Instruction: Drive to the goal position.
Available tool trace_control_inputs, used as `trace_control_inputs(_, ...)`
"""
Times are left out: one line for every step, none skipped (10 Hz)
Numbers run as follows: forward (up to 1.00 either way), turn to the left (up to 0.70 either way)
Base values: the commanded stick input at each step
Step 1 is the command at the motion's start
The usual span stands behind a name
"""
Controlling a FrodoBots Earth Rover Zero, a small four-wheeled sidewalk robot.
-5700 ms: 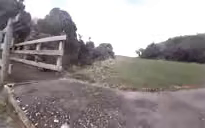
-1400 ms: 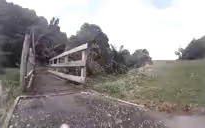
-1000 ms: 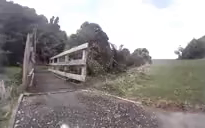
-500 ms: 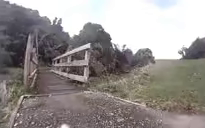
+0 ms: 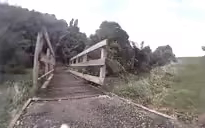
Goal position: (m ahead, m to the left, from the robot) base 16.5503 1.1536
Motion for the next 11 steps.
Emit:
trace_control_inputs(1.0,0.34)
trace_control_inputs(1.0,0.0)
trace_control_inputs(1.0,0.0)
trace_control_inputs(1.0,0.0)
trace_control_inputs(1.0,0.0)
trace_control_inputs(1.0,-0.4)
trace_control_inputs(1.0,-0.4)
trace_control_inputs(1.0,-0.4)
trace_control_inputs(1.0,-0.4)
trace_control_inputs(1.0,-0.4)
trace_control_inputs(1.0,-0.4)
